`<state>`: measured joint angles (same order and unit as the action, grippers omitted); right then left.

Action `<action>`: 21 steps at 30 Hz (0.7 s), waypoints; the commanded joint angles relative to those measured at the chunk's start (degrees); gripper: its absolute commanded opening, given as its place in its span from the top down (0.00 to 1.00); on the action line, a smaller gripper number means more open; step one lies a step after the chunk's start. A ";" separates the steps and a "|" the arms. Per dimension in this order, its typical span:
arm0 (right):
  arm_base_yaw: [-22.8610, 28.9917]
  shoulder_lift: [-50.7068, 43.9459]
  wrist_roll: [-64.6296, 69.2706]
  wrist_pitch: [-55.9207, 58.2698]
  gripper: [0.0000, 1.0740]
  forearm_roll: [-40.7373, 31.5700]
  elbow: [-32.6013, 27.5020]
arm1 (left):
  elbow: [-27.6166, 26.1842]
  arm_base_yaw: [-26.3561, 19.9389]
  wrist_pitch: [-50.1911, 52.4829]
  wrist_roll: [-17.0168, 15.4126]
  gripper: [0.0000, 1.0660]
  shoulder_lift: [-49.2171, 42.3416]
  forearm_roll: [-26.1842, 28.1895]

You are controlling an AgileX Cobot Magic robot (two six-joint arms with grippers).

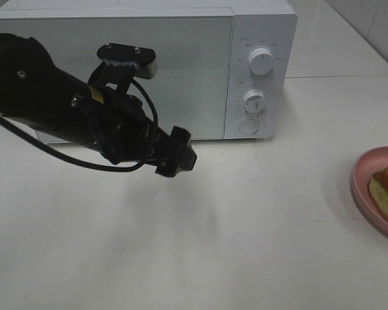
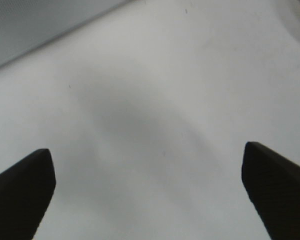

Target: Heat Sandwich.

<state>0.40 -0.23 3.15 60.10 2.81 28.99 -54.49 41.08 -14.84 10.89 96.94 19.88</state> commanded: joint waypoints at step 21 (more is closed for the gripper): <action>-0.46 -1.49 -0.17 -0.69 0.30 -0.29 -0.06 | 0.17 -17.13 -36.96 -7.16 0.10 -15.70 -5.33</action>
<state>0.40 -0.23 3.15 60.10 2.81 28.99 -54.49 24.29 -50.71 4.13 81.82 14.55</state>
